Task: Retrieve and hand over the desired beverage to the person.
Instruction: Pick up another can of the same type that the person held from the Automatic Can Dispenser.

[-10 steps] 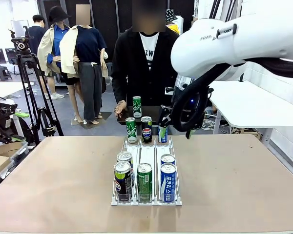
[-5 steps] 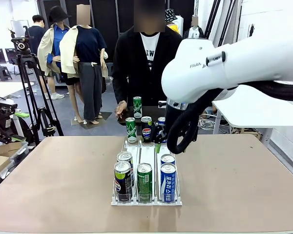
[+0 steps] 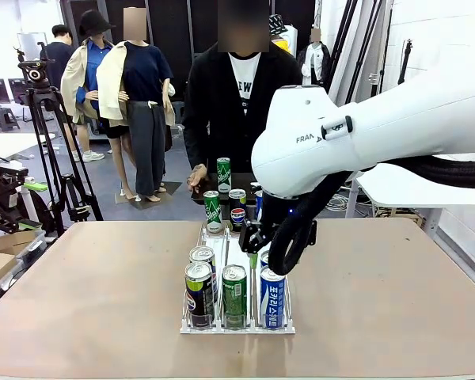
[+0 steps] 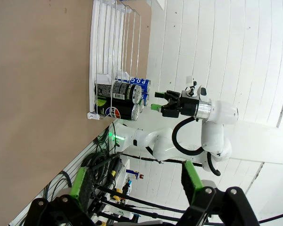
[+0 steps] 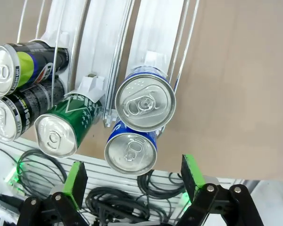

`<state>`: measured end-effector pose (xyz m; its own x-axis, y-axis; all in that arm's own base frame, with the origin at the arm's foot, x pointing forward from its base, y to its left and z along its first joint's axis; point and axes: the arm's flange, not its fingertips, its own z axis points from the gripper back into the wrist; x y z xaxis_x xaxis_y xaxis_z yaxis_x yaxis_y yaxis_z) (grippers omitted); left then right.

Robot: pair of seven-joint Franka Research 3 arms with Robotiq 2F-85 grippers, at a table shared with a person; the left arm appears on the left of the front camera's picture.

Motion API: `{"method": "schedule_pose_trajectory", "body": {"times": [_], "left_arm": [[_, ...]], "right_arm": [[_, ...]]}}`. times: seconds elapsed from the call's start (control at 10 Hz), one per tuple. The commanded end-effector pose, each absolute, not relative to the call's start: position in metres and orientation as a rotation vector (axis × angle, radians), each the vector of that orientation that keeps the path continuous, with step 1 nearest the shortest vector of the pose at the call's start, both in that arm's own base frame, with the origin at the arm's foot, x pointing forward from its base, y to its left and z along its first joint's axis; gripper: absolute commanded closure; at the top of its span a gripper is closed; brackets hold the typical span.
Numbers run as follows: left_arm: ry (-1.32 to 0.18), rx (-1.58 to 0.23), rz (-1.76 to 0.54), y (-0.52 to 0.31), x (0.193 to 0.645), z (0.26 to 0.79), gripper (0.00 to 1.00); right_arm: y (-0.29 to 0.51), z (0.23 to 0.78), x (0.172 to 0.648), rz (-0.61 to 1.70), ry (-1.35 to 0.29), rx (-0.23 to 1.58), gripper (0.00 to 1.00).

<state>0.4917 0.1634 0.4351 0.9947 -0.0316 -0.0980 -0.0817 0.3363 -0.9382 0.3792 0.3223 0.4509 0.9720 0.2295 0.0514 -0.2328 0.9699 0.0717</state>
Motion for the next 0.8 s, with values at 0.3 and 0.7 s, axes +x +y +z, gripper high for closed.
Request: {"method": "schedule_pose_trajectory", "body": {"times": [0.3, 0.7], "left_arm": [[0.093, -1.221, 0.041, 0.163, 0.489, 0.435, 0.00], [0.093, -1.221, 0.041, 0.163, 0.489, 0.435, 0.00]], "right_arm": [[0.331, 0.434, 0.383, 0.198, -0.056, 0.030, 0.00], [0.332, 0.424, 0.392, 0.171, -0.053, 0.007, 0.00]]}}
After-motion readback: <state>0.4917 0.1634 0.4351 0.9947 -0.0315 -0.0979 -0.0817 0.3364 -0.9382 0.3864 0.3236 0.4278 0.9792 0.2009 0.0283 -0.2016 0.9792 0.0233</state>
